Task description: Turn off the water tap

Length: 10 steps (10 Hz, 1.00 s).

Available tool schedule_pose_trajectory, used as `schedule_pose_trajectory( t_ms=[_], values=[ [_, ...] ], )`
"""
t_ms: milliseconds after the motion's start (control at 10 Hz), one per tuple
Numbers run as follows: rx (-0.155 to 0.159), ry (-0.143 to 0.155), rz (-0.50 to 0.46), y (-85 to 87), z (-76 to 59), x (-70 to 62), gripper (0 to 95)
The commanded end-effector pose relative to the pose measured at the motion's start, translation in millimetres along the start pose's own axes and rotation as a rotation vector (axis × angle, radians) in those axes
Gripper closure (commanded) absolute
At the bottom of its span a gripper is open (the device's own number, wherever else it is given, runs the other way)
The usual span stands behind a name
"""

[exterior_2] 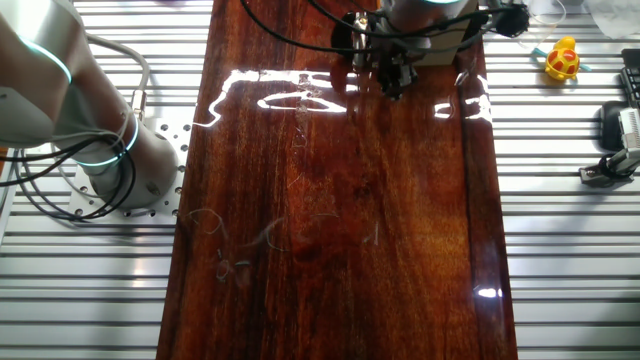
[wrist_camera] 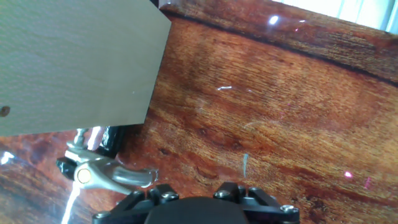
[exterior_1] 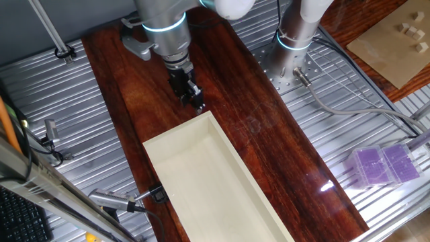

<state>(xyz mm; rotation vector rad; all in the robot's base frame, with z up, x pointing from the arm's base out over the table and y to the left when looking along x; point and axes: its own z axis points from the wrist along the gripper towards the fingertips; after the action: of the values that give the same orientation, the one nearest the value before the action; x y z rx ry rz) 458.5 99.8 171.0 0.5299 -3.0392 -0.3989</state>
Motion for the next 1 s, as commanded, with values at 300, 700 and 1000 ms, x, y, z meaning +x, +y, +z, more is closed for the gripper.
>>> schedule_pose_trajectory(
  t_ms=[300, 700, 1000],
  values=[
    [0.029, -0.003, 0.069, 0.0, -0.4, -0.7, 95.0],
    [0.062, 0.014, 0.035, -14.3, 2.8, 9.5, 95.0],
    [0.077, 0.026, -0.082, -37.5, 6.1, 20.5, 95.0]
  ],
)
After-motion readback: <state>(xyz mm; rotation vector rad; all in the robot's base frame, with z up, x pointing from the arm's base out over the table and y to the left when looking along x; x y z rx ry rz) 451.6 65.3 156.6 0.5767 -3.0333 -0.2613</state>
